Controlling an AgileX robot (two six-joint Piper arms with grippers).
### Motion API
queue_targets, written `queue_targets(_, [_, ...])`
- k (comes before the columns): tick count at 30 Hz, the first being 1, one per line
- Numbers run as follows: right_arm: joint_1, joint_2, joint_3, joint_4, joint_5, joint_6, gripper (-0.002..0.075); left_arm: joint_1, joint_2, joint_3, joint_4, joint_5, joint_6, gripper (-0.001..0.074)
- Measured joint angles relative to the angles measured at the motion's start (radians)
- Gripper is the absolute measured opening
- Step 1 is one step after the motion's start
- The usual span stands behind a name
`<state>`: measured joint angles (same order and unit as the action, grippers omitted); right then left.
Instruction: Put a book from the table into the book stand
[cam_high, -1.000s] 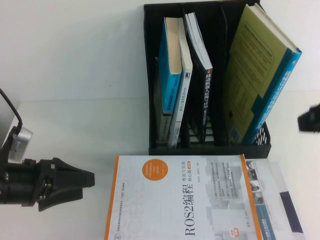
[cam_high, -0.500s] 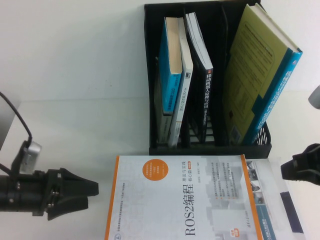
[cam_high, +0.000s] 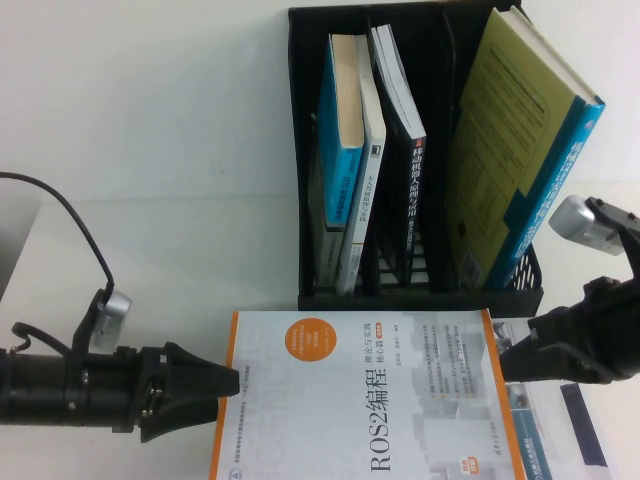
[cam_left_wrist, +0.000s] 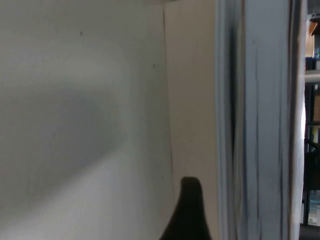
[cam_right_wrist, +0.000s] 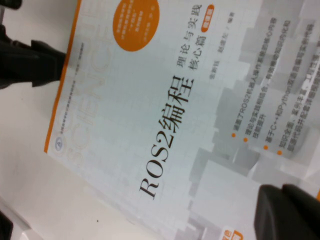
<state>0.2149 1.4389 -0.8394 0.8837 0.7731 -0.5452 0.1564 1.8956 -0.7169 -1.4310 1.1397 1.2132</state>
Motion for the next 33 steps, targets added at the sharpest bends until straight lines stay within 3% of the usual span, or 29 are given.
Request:
queue_targets(11, [0.000, 0.025, 0.000, 0.014, 0.004, -0.018, -0.0002, -0.004, 0.000, 0.000, -0.032, 0.002, 0.014, 0.0542])
queue_targets(19, [0.000, 0.025, 0.000, 0.017, 0.004, -0.022, -0.0002, -0.112, 0.000, -0.050, -0.010, 0.002, -0.003, 0.0542])
queue_targets(24, [0.000, 0.025, 0.000, 0.017, 0.025, -0.033, -0.0002, -0.135, 0.002, -0.107, 0.007, 0.000, -0.048, 0.0519])
queue_targets(27, [0.000, 0.025, 0.000, 0.019, 0.031, -0.039, -0.0002, -0.136, 0.004, -0.124, 0.030, -0.005, -0.070, 0.0409])
queue_targets(31, [0.000, 0.027, 0.000, 0.019, 0.034, -0.041, -0.0002, -0.136, 0.008, -0.143, 0.078, -0.010, -0.098, 0.0125])
queue_targets(33, [0.000, 0.027, 0.000, 0.024, 0.035, -0.042, -0.0002, -0.137, 0.008, -0.150, 0.111, -0.002, -0.126, 0.0104])
